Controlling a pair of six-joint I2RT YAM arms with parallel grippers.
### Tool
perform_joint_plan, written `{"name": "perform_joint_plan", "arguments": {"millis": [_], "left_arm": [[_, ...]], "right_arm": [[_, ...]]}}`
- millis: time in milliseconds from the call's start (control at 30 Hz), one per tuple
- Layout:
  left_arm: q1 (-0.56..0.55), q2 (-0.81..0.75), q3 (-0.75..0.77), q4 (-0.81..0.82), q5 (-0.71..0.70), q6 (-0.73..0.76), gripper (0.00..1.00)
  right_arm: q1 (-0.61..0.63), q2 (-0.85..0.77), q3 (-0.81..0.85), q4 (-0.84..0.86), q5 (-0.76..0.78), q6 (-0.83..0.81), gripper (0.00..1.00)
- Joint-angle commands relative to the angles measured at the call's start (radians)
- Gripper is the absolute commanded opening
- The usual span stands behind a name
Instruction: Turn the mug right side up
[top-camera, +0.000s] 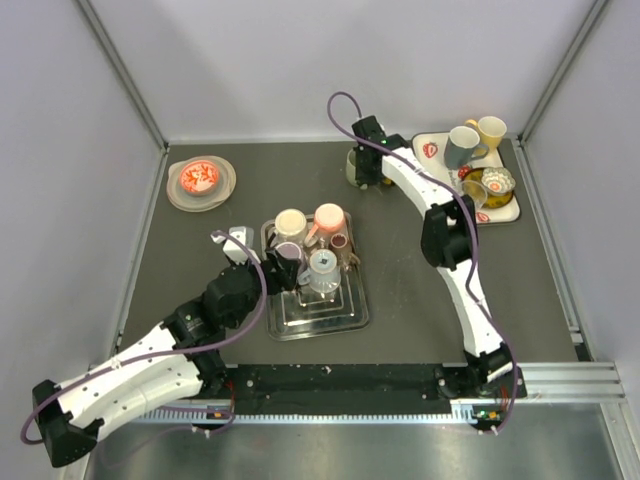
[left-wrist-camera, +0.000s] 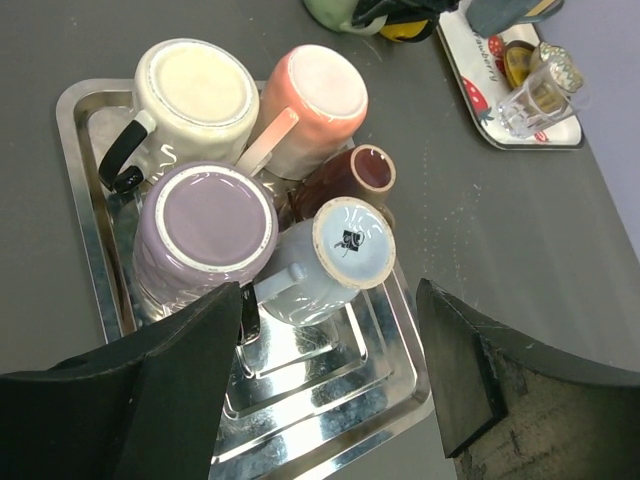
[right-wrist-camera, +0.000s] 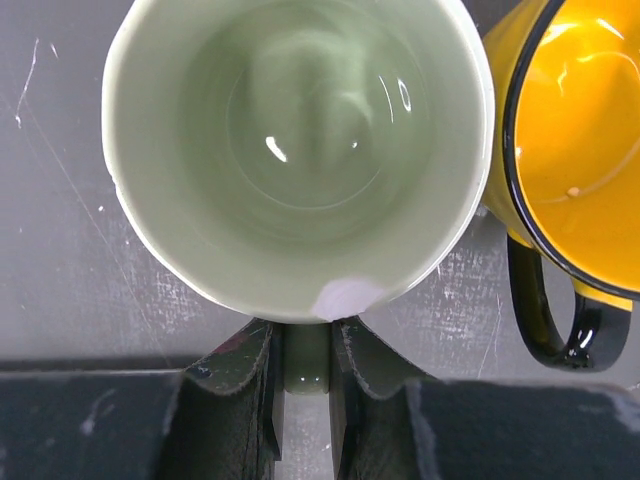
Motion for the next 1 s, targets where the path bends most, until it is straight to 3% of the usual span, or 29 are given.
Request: {"name": "perform_joint_plan", "arguments": {"millis": [0,67,100,200,267,533,733,967], "left_arm": [[0.001,0.008,0.029,0.033,0.003,0.02,0.76],[0.001,0.018,0.028,0.036,0.001,0.023,0.77],[0.003,0.021,0.028,0.038,0.003,0.023,0.77],[0.003,0.033,0.032,0.038,0.003,0.027,0.78],[0.004,0.042,0.037,0.036,0.001,0.027,0.78],[0.003,0.054,0.052,0.01,0.009,0.033,0.8],[0.003,0.088,0.081,-0.02,0.038,0.168,0.81],[0.004,0.171,0.167,-0.129,0.107,0.245,0.8]], "right_arm": [[-0.007,0.02,0.101,0.057,-0.019,0.008,0.0],[-0.01,0.034,0.126,0.057,-0.034,0.008,0.05],[-0.012,0.037,0.133,0.058,-0.037,0.011,0.17],[-0.015,0.036,0.135,0.06,-0.046,0.021,0.38],[-0.015,0.022,0.127,0.06,-0.048,0.024,0.46],[-0.01,-0.131,0.019,0.083,-0.074,0.065,0.51],[0.037,-0.41,-0.211,0.13,-0.092,0.068,0.53],[0.074,-0.737,-0.605,0.215,-0.115,0.079,0.53]]}}
